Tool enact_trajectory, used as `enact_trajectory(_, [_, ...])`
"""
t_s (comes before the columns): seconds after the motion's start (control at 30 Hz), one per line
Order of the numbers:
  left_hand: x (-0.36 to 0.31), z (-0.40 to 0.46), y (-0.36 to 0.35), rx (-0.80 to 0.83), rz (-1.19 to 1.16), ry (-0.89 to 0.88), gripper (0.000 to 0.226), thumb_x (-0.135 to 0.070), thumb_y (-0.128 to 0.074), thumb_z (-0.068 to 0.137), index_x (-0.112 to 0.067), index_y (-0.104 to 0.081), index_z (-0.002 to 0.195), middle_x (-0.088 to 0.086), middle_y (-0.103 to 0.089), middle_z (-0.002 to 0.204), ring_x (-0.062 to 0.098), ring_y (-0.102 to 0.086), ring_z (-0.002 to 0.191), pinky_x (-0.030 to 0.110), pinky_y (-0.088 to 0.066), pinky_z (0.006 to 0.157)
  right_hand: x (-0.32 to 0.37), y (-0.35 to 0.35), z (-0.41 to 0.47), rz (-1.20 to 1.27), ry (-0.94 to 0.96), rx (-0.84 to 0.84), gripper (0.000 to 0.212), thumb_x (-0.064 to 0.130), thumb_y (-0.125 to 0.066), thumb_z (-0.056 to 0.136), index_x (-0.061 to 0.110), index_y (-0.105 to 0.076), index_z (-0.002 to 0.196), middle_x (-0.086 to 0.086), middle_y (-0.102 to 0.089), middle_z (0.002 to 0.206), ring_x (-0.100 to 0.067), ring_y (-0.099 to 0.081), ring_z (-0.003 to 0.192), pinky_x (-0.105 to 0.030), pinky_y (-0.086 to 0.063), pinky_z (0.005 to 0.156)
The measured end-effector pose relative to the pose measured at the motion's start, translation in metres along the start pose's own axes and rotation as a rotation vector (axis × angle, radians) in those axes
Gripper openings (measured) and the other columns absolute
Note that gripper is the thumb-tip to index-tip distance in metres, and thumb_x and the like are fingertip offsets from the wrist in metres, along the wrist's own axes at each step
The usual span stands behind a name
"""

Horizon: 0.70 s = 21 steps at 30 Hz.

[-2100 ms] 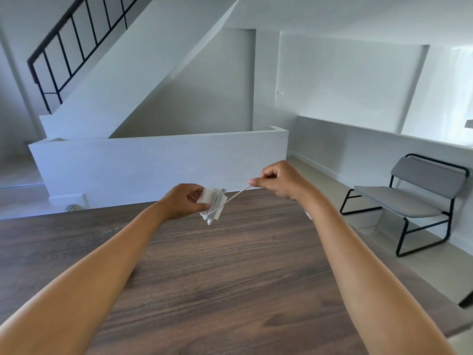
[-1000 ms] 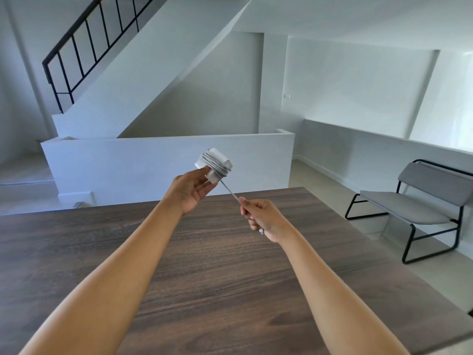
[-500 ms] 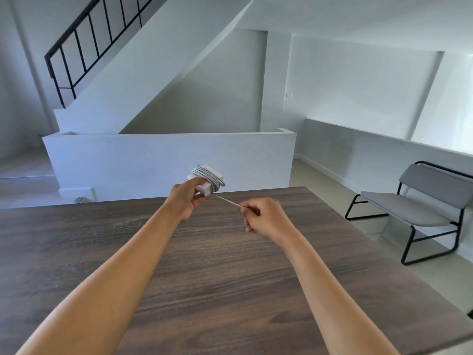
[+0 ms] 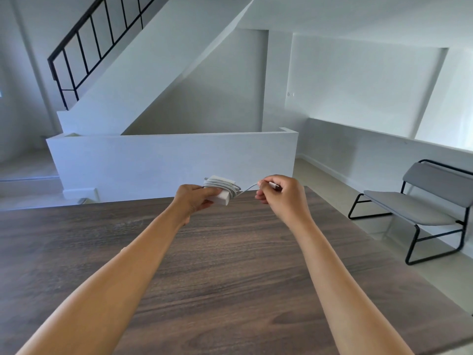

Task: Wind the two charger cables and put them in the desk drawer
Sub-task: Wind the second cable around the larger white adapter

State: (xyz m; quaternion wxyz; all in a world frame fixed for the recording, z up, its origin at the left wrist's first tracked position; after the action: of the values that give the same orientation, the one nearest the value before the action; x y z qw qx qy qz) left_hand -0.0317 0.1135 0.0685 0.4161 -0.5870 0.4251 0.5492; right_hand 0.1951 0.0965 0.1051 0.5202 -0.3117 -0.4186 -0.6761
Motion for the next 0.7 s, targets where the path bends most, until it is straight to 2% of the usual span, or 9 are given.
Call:
enact_trajectory(0.1, [0.004,0.000,0.000,-0.038,-0.086,0.080,0.044,-0.009,-0.081,0.070,0.009,-0.063,0.106,0.017,-0.070,0.095,0.019,-0.069,0.076,0.023,-0.059,0.059,-0.007,0.005,0.001,0.178,-0.057,-0.051,0.010,0.014,-0.071,0.085,0.017,-0.072,0.075,-0.006,-0.072,0.069,-0.021,-0.072,0.069,-0.037,-0.060,0.071])
enact_trajectory(0.2, [0.006,-0.003,-0.006,-0.032,-0.153,0.141,0.046,-0.005,-0.081,0.070,0.008,-0.059,0.108,0.015,-0.067,0.089,0.020,-0.067,0.074,0.023,-0.058,0.052,-0.017,0.001,0.002,0.549,-0.235,-0.072,0.003,0.007,-0.073,0.082,0.007,-0.070,0.080,-0.013,-0.070,0.080,-0.023,-0.072,0.069,-0.031,-0.059,0.061])
enact_trajectory(0.33, [0.012,-0.005,-0.015,-0.012,-0.195,0.161,0.042,-0.003,-0.082,0.067,0.006,-0.061,0.102,0.017,-0.067,0.097,0.022,-0.068,0.080,0.025,-0.060,0.059,-0.028,-0.010,-0.001,1.096,-0.461,-0.059,0.004,0.000,-0.067,0.084,-0.001,-0.065,0.087,-0.014,-0.073,0.078,-0.021,-0.073,0.069,-0.027,-0.060,0.059])
enact_trajectory(0.43, [0.017,-0.005,-0.020,-0.052,-0.180,0.066,0.028,-0.003,-0.083,0.066,0.000,-0.063,0.086,0.014,-0.068,0.093,0.020,-0.067,0.080,0.027,-0.060,0.068,-0.034,-0.020,-0.006,1.294,-0.496,-0.047,0.008,0.004,-0.070,0.081,0.003,-0.066,0.088,-0.013,-0.074,0.079,-0.017,-0.073,0.068,-0.025,-0.061,0.063])
enact_trajectory(0.5, [0.018,-0.007,-0.020,-0.073,-0.174,-0.008,0.026,-0.005,-0.082,0.068,-0.001,-0.064,0.086,0.011,-0.068,0.092,0.020,-0.067,0.085,0.027,-0.059,0.075,-0.038,-0.024,-0.008,1.333,-0.509,-0.040,0.014,0.009,-0.074,0.075,0.005,-0.068,0.087,-0.009,-0.073,0.077,-0.014,-0.071,0.064,-0.021,-0.059,0.058])
enact_trajectory(0.57, [0.017,-0.008,-0.019,-0.086,-0.176,-0.071,0.032,-0.005,-0.082,0.069,0.001,-0.064,0.094,0.010,-0.069,0.093,0.020,-0.067,0.088,0.027,-0.058,0.078,-0.043,-0.025,-0.008,1.260,-0.524,-0.016,0.020,0.016,-0.075,0.072,0.009,-0.068,0.090,-0.002,-0.068,0.069,-0.006,-0.061,0.051,-0.015,-0.052,0.048])
enact_trajectory(0.63, [0.015,-0.007,-0.017,-0.098,-0.180,-0.119,0.037,-0.004,-0.082,0.069,0.003,-0.063,0.100,0.009,-0.068,0.090,0.019,-0.067,0.085,0.023,-0.059,0.072,-0.047,-0.025,-0.008,1.040,-0.522,0.026,0.021,0.022,-0.072,0.079,0.010,-0.070,0.096,0.002,-0.059,0.063,-0.002,-0.047,0.043,-0.013,-0.041,0.042])
enact_trajectory(0.7, [0.015,-0.006,-0.014,-0.112,-0.192,-0.144,0.039,-0.003,-0.081,0.069,0.004,-0.063,0.103,0.011,-0.068,0.091,0.017,-0.066,0.083,0.020,-0.059,0.069,-0.045,-0.023,-0.007,0.695,-0.464,0.080,0.022,0.023,-0.066,0.087,0.011,-0.071,0.105,0.003,-0.051,0.062,-0.003,-0.041,0.046,-0.014,-0.038,0.044])
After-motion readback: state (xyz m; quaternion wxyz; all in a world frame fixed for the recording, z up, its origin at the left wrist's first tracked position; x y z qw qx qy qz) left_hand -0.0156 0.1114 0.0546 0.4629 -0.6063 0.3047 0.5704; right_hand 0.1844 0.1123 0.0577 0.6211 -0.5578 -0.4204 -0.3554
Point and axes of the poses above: each hand's wrist, its own z-axis towards the middle knuckle, its own y-axis out of the back of the hand, x = y × z, the point moved 5 cm from there along z, towards the middle knuckle
